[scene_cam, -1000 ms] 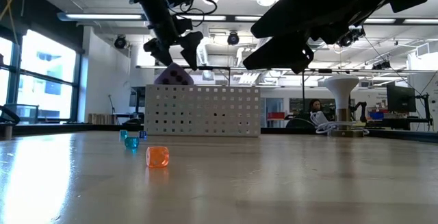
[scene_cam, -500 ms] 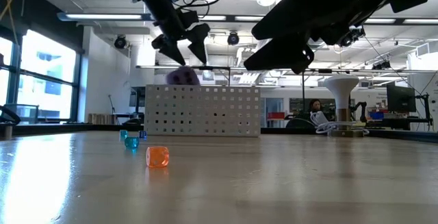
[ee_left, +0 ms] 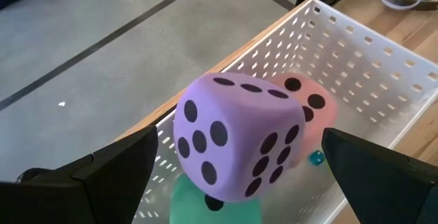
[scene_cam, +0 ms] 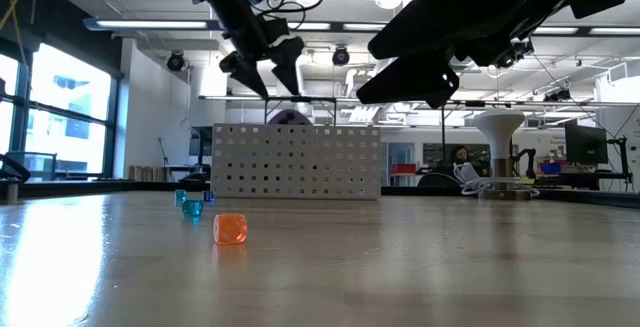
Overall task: Pick & Place Dice
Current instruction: Put the large red dice into the white basket
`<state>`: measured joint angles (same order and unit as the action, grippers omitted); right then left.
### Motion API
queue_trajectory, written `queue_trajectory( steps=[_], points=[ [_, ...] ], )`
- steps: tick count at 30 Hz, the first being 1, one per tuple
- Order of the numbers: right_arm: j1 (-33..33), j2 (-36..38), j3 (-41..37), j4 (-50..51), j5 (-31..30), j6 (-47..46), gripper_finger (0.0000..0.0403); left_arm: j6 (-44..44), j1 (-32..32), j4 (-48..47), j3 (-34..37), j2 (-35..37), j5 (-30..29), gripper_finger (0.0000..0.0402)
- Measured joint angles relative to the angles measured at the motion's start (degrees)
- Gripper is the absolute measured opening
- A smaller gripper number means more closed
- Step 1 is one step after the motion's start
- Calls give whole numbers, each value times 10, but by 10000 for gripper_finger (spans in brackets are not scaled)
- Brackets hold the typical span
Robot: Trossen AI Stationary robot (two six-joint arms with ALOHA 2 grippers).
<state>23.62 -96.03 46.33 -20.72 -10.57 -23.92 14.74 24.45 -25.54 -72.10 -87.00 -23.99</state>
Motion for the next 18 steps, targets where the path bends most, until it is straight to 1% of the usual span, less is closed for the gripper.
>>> queue_trajectory(
  steps=[6,9,12,18],
  points=[
    [0,0,0,0,0,0,268,-19,-7,-15,0,0,-1,400],
    [0,0,0,0,0,0,268,-51,-23,-41,0,13,-1,400],
    [0,0,0,3,0,0,268,-77,-51,-75,0,40,-1,400],
    [0,0,0,3,0,-2,268,-67,-137,-181,0,107,-1,400]
  ],
)
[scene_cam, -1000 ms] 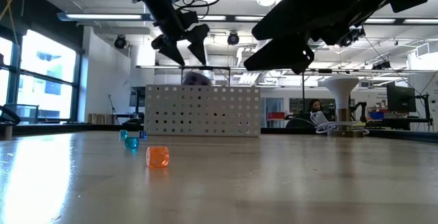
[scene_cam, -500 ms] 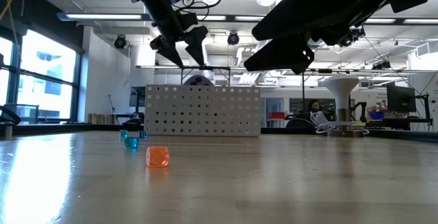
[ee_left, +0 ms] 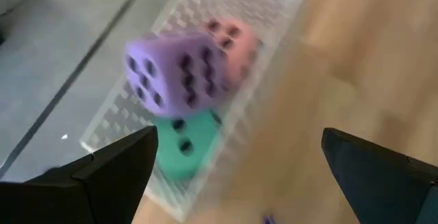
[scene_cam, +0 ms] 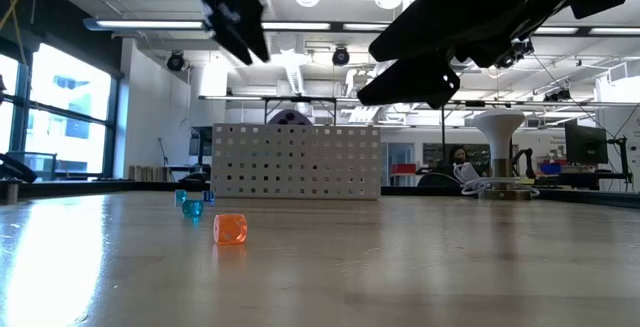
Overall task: Pick & Place Dice
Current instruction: Put the large red dice into the white basket
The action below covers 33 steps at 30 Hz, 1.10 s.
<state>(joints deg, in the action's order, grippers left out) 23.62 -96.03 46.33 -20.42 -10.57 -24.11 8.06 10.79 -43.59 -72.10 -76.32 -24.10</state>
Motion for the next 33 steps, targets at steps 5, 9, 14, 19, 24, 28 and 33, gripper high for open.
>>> queue_trajectory(
  steps=[5,9,14,19,24,28,33],
  points=[
    [0,0,0,-8,0,-1,268,87,-71,-135,5,51,-6,400],
    [1,0,0,-8,0,-2,268,142,-112,-176,38,95,-22,400],
    [1,0,0,-8,0,-2,268,197,-179,-167,124,153,-39,400],
    [1,0,0,-8,0,-1,268,281,-242,-116,225,193,-85,400],
    [3,1,0,10,21,1,268,300,-293,-21,304,193,-92,400],
    [12,33,0,69,46,-1,268,291,-327,56,347,182,-92,400],
    [48,92,0,173,52,-26,268,286,-352,88,369,173,-92,400]
  ],
)
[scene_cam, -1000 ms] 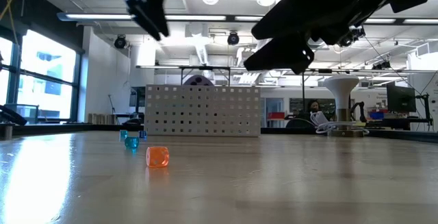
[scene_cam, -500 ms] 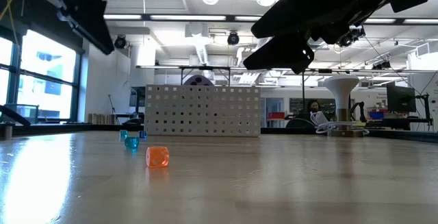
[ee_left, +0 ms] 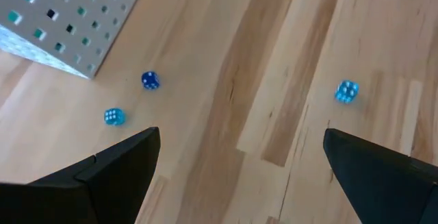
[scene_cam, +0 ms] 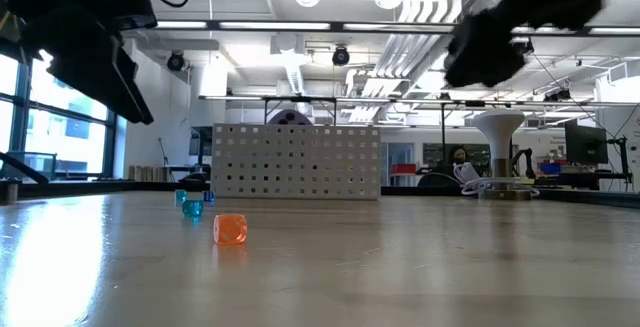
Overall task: Pick & Place Dice
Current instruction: Put the large red dice into the white basket
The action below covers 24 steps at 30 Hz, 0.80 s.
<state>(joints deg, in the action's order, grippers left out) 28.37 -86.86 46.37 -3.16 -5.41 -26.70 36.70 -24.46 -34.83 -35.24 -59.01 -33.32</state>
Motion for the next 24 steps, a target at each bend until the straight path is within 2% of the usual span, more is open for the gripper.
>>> queue_trajectory(
  steps=[6,12,16,21,24],
  points=[
    [65,78,0,60,-20,-35,268,-24,-2,16,0,-1,0,400],
    [141,123,0,30,-167,79,268,-24,5,32,0,-1,0,400],
    [171,132,3,30,-235,102,268,-24,4,40,-1,-1,0,400],
    [199,126,67,112,-255,58,268,-24,4,40,-1,-1,2,400],
    [222,110,124,198,-292,24,267,-24,4,40,-1,-1,2,400]
  ],
)
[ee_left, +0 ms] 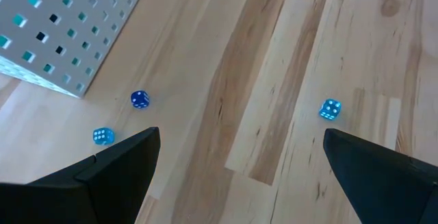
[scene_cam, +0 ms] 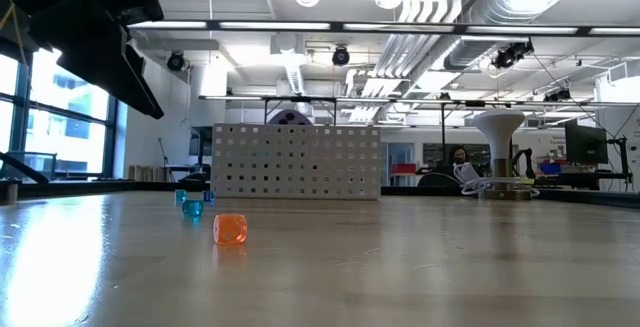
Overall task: Pick & Place Dice
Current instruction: Put the large red dice into the white basket
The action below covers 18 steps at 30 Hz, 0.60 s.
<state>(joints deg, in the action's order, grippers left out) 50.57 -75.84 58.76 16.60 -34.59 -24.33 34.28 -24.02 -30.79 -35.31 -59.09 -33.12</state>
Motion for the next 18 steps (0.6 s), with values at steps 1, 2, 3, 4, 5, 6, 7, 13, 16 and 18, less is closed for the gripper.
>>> queue_trajectory(
  steps=[1,2,3,4,5,6,7,13,16,18],
  points=[
    [7,-7,19,30,-11,-12,265,0,0,0,0,0,0,400],
    [12,-14,37,59,-20,-24,262,0,0,0,0,0,0,400],
    [15,-21,54,88,-30,-33,257,0,0,0,0,0,0,400],
    [17,-28,66,116,-37,-46,251,0,0,0,0,0,0,400],
    [20,-35,75,143,-39,-63,245,0,0,0,0,0,0,400],
    [23,-41,79,160,-35,-81,238,0,0,0,0,0,0,400],
    [25,-45,80,165,-21,-91,232,0,0,0,0,0,0,400],
    [28,-63,81,146,22,-97,216,0,0,0,0,0,0,400],
    [21,-61,81,144,15,-108,224,0,0,0,0,0,0,400],
    [13,-61,81,145,14,-108,234,0,0,0,0,0,0,400]
  ],
)
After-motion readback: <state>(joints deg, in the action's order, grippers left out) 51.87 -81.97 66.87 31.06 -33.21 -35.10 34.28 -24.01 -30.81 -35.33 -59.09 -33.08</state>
